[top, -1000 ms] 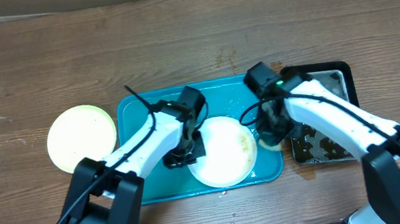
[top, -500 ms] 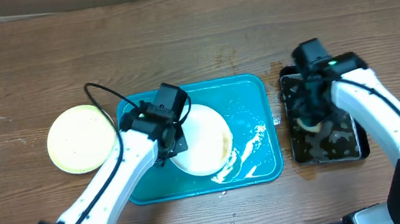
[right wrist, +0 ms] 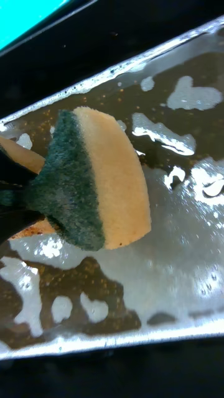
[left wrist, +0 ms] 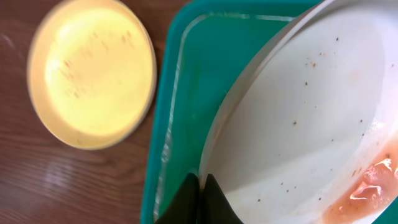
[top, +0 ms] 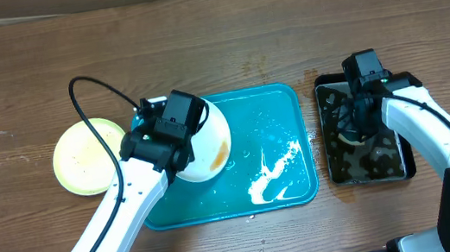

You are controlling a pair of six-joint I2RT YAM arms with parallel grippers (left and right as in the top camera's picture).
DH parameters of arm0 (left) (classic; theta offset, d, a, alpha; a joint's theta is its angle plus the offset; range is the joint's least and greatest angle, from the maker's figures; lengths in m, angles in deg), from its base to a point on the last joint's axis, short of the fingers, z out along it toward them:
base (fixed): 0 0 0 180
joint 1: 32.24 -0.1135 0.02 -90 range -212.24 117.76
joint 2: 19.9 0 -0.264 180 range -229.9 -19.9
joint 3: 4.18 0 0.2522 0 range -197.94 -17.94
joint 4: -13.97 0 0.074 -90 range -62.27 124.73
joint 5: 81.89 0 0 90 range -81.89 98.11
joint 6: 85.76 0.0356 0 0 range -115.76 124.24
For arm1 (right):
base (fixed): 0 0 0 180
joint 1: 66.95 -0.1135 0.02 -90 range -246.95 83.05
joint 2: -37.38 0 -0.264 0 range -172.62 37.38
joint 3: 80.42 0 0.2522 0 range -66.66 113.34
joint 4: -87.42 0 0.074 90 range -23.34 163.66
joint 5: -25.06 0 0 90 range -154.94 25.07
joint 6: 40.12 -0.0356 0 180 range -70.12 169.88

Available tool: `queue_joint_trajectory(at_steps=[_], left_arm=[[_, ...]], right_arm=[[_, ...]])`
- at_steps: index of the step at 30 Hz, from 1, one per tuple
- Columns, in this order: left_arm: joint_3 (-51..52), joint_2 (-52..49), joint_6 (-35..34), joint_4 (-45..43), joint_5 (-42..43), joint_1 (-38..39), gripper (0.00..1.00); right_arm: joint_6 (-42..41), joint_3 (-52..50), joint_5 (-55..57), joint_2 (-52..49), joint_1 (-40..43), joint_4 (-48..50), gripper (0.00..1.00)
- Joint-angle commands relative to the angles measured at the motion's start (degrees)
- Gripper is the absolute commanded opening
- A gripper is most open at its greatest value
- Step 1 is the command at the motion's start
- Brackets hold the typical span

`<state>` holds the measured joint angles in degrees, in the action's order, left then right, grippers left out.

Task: Clean dirty plates on tray and stack at the side
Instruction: 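Return the sponge to the basin with the right gripper while lifting the white plate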

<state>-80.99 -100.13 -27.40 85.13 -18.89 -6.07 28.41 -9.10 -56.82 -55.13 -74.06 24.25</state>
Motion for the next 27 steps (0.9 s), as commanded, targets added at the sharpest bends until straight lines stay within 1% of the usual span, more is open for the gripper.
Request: queue_joint_trajectory(at_steps=[1, 5, 7, 11, 17, 22, 27], left_arm=[[-2.1, 1.4, 6.5, -0.5, -7.0, 0.9, 0.04], [-2.1, 1.4, 9.3, -0.7, -11.0, 2.6, 0.04], [-2.1, 1.4, 10.1, -0.9, -13.4, 3.6, 0.04], [-2.1, 1.4, 11.5, -1.4, -17.1, 5.9, 0.04], [-2.1, 1.4, 11.6, -2.4, -21.3, 9.3, 0.04], [-2.1, 1.4, 11.5, -2.6, -22.0, 10.5, 0.04], [-2.1, 1.4, 11.5, -2.9, -26.1, 11.3, 0.04]], right_arm=[[3.9, -1.3, -3.5, 1.0, 0.1, 2.4, 0.04], [11.2, -2.3, -16.0, 1.0, 0.1, 5.5, 0.04], [11.8, -2.3, -19.5, 1.0, 0.1, 5.9, 0.04], [11.7, -2.3, -21.2, 1.0, 0.1, 5.8, 0.04], [12.1, -2.3, -25.2, 1.0, 0.1, 5.9, 0.04], [12.2, -2.4, -25.2, 1.0, 0.1, 5.8, 0.04], [13.0, -3.0, -26.0, 0.9, 0.1, 5.7, 0.04]])
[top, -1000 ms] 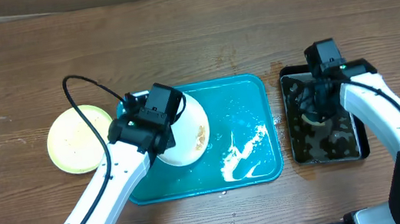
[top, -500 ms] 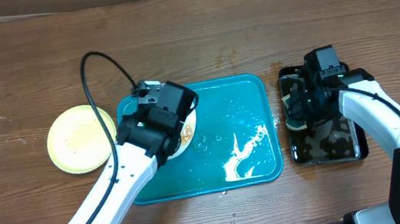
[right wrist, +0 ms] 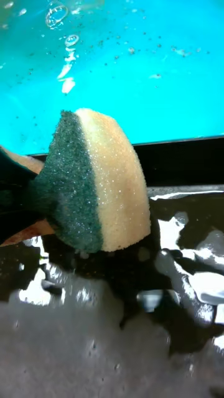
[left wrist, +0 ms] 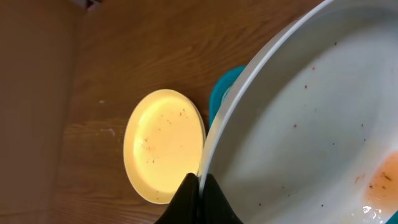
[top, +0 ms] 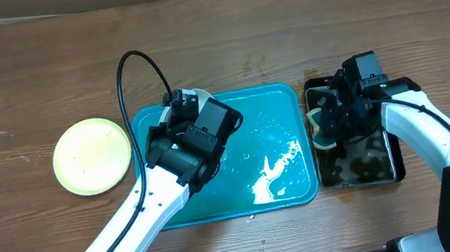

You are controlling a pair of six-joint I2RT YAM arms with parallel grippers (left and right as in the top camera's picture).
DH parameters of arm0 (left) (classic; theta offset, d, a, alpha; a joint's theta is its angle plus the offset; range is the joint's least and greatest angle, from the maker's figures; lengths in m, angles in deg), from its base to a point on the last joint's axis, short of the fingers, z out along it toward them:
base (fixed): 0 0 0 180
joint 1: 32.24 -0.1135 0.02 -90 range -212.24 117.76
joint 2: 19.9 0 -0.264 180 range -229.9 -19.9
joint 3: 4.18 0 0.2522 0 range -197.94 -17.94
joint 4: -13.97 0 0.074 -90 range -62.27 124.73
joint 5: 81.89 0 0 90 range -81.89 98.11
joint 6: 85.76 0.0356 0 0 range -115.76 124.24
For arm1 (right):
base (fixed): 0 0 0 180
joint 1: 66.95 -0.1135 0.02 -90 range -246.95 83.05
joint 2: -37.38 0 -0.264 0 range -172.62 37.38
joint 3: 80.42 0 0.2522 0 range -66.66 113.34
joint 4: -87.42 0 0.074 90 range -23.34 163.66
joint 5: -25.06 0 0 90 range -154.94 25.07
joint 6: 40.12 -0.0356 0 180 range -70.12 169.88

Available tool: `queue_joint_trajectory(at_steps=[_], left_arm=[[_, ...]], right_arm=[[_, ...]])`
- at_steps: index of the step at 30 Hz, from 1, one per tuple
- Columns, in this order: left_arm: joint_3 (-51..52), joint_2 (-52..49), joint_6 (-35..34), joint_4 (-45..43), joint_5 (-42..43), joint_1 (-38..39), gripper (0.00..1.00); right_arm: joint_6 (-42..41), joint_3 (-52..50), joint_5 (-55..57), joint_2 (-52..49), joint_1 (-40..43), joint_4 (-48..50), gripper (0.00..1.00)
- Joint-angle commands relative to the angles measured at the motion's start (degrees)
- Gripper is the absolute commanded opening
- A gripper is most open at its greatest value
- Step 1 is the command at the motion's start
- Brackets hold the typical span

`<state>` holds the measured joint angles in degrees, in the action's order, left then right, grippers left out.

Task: Clean dirty plates on tray and stack at the side
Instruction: 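Return the sponge to the basin with the right gripper while lifting the white plate, then carry the white plate with the left gripper and stack it on the yellow plate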

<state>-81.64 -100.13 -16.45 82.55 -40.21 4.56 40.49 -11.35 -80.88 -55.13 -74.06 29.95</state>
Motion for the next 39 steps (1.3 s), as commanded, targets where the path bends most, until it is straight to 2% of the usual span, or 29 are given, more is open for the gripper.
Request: queue_joint_trajectory(at_steps=[1, 13, 22, 30, 33, 39], left_arm=[[-1.4, 1.4, 0.6, -0.7, -5.5, 0.7, 0.04], [-1.4, 1.4, 0.9, -1.1, -6.6, 0.9, 0.04], [-1.4, 1.4, 9.4, -1.4, -6.7, 0.9, 0.04], [-1.4, 1.4, 9.6, -1.3, -5.8, 0.9, 0.04], [-1.4, 1.4, 9.6, -1.4, -6.1, 0.9, 0.04], [-1.4, 1.4, 11.4, -2.3, -8.9, 0.9, 0.04]], right_arm=[[0.9, -0.9, -1.9, 0.9, 0.1, 0.0, 0.04], [1.0, -1.7, -2.4, -0.9, 0.1, 0.4, 0.04], [5.0, -1.7, -6.5, -1.0, 0.1, 4.2, 0.04], [5.4, -1.7, -6.1, -1.0, 0.1, 6.4, 0.04], [5.0, -1.7, -4.5, -1.0, 0.1, 6.4, 0.1], [4.9, -1.7, -3.0, -1.0, 0.1, 6.1, 0.11]])
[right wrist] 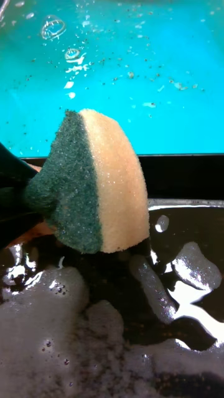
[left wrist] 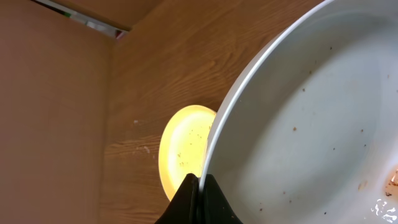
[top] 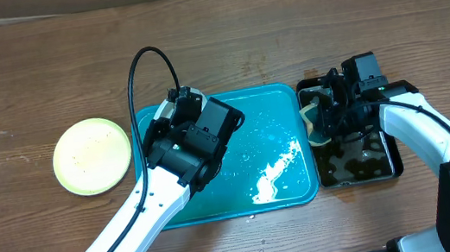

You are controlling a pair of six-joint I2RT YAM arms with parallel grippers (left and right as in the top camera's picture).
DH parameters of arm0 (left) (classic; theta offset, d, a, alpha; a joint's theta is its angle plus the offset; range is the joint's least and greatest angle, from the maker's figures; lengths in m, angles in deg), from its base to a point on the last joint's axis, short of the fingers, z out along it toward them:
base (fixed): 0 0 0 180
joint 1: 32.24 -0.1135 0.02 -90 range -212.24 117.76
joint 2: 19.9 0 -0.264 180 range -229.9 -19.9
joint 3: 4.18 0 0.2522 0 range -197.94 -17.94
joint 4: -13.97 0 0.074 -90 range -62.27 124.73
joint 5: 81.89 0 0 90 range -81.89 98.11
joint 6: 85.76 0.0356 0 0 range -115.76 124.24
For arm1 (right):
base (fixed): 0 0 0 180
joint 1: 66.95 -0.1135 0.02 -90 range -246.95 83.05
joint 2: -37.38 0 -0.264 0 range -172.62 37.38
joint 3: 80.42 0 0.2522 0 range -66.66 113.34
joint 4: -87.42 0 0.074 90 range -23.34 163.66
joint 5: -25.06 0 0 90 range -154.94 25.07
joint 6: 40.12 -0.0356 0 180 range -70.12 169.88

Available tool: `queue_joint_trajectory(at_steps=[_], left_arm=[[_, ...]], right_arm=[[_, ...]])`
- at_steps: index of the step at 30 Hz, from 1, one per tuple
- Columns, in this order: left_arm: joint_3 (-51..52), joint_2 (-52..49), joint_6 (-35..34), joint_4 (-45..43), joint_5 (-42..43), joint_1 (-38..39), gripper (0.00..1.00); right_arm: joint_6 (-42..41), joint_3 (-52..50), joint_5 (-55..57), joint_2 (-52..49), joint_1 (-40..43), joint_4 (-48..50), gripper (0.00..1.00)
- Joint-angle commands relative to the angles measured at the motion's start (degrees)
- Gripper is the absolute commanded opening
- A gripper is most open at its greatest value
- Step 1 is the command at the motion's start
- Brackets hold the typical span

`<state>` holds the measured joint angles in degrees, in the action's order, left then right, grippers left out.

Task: Clean dirty plates on tray and stack at the side
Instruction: 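Carry the white plate with the left gripper and stack it on the yellow plate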

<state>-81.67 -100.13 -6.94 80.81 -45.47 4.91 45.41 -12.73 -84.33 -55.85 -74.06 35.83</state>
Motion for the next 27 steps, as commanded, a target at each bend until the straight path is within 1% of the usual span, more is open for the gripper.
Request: queue_joint_trajectory(at_steps=[1, 2, 4, 6, 13, 23, 27], left_arm=[[-1.4, 1.4, 2.3, -0.8, -4.5, 0.5, 0.04], [-1.4, 1.4, 2.2, -1.0, -5.8, 0.5, 0.04], [-1.4, 1.4, 2.3, -1.6, -9.7, 0.5, 0.04], [-1.4, 1.4, 2.5, -2.3, -12.4, 0.5, 0.04], [-1.4, 1.4, 3.5, -3.6, -17.4, 0.5, 0.04], [-1.4, 1.4, 3.9, -3.9, -17.3, 0.5, 0.04], [-1.4, 1.4, 3.9, -3.8, -16.6, 0.5, 0.04]], right_arm=[[0.0, -0.3, 0.5, -0.3, 0.1, 0.2, 0.11], [0.0, -0.3, 0.5, -0.3, 0.1, 0.2, 0.11], [0.0, -0.3, 0.5, -0.3, 0.1, 0.1, 0.06], [0.0, -0.3, 0.5, -0.3, 0.1, 0.1, 0.06], [0.0, -0.3, 0.5, -0.3, 0.1, 0.0, 0.06], [0.0, -0.3, 0.5, -0.3, 0.1, -0.1, 0.06], [-0.3, -0.3, 4.5, -0.3, 0.1, -0.2, 0.06]])
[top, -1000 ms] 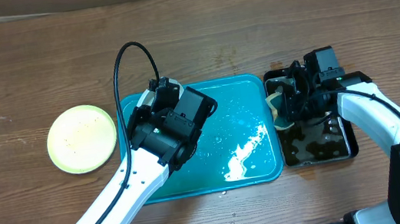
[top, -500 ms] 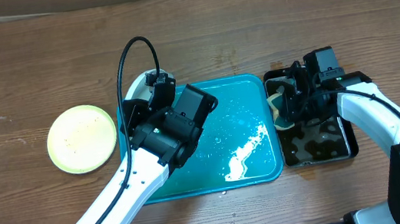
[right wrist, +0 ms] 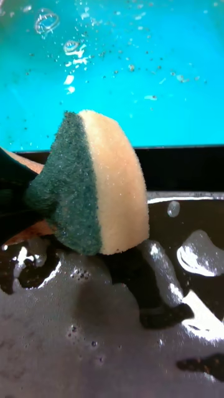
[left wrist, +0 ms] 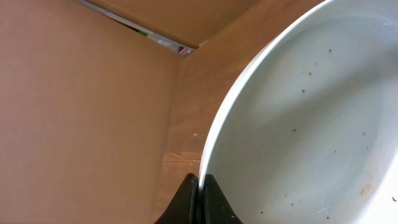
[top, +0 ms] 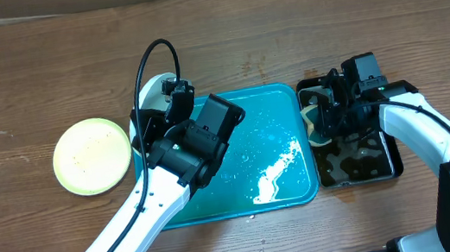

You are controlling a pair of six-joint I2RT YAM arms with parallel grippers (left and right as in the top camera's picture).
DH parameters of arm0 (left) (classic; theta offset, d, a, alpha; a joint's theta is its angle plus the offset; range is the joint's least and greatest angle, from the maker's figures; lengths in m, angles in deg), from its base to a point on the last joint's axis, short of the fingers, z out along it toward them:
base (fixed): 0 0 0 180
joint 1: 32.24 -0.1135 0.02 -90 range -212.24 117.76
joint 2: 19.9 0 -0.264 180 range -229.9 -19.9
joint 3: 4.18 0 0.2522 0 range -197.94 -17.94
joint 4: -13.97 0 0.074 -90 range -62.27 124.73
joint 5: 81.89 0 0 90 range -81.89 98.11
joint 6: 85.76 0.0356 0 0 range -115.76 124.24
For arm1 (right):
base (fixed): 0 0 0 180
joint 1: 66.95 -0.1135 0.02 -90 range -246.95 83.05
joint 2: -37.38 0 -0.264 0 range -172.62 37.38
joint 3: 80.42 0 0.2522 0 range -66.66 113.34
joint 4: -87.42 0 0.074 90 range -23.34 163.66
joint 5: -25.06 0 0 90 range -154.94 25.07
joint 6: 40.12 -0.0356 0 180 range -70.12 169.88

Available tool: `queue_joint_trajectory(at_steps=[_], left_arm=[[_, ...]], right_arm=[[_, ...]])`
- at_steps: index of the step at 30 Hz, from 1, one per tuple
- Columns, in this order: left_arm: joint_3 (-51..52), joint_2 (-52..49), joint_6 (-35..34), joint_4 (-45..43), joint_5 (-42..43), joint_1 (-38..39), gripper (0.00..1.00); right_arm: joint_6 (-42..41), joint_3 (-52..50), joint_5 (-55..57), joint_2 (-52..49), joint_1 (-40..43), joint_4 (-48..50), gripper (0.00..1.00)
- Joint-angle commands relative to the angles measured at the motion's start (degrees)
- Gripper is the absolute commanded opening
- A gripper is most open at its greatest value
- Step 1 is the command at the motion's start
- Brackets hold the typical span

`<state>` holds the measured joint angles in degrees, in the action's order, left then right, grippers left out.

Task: Clean dirty plates on tray and stack at the side
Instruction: 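Carry the white plate with the left gripper and stack it on the yellow plate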

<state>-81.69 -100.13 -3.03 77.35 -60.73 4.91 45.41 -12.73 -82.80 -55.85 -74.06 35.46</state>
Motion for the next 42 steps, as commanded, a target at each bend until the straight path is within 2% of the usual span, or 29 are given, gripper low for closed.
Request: queue_joint_trajectory(at_steps=[1, 7, 9, 11, 13, 15, 16, 17, 22, 31, 36, 42], left_arm=[[-1.4, 1.4, 0.0, -0.4, -0.7, 0.5, 0.04], [-1.4, 1.4, -0.2, -0.4, 2.3, 0.5, 0.04], [-1.4, 1.4, -0.5, -0.4, 2.5, 0.5, 0.04], [-1.4, 1.4, -0.5, -0.4, 2.5, 0.5, 0.04], [-1.4, 1.4, -0.7, -0.4, 2.8, 0.5, 0.04], [-1.4, 1.4, -0.7, -0.4, 2.9, 0.5, 0.04], [-1.4, 1.4, -0.7, -0.4, 2.9, 0.5, 0.04], [-1.4, 1.4, -0.7, -0.3, 2.9, 0.5, 0.04], [-1.4, 1.4, -1.2, -0.2, 2.9, 0.5, 0.04], [-1.4, 1.6, -7.8, 3.1, 4.9, -0.9, 0.04], [-1.6, 3.5, -13.9, 7.3, 13.0, -5.9, 0.04], [-2.8, 9.1, -14.7, 7.3, 28.2, -18.1, 0.04]], right_arm=[[-0.3, -0.3, 4.6, -0.3, 0.1, 0.2, 0.08], [-7.0, -0.3, 20.0, -0.3, 0.1, -0.5, 0.09], [-8.0, -0.3, 21.8, -0.3, 0.1, -1.1, 0.09], [-8.0, -0.3, 21.7, -0.3, 0.1, -1.7, 0.13], [-8.0, -0.3, 21.6, -0.3, 0.1, -2.5, 0.24], [-8.0, -0.3, 20.8, -0.3, 0.1, -3.3, 0.49], [-8.0, -0.3, 20.4, -0.3, 0.1, -3.5, 0.58], [-8.0, -0.3, 20.1, -0.3, 0.1, -3.7, 0.62], [-8.0, 0.2, 19.2, -0.2, 0.1, -4.6, 0.64], [-8.0, 7.6, 19.0, 3.8, 0.1, -12.0, 0.67], [-8.0, 9.7, 16.1, 6.3, 0.1, -16.1, 0.67], [-8.0, 9.7, 16.0, 7.0, 0.1, -18.7, 0.67]])
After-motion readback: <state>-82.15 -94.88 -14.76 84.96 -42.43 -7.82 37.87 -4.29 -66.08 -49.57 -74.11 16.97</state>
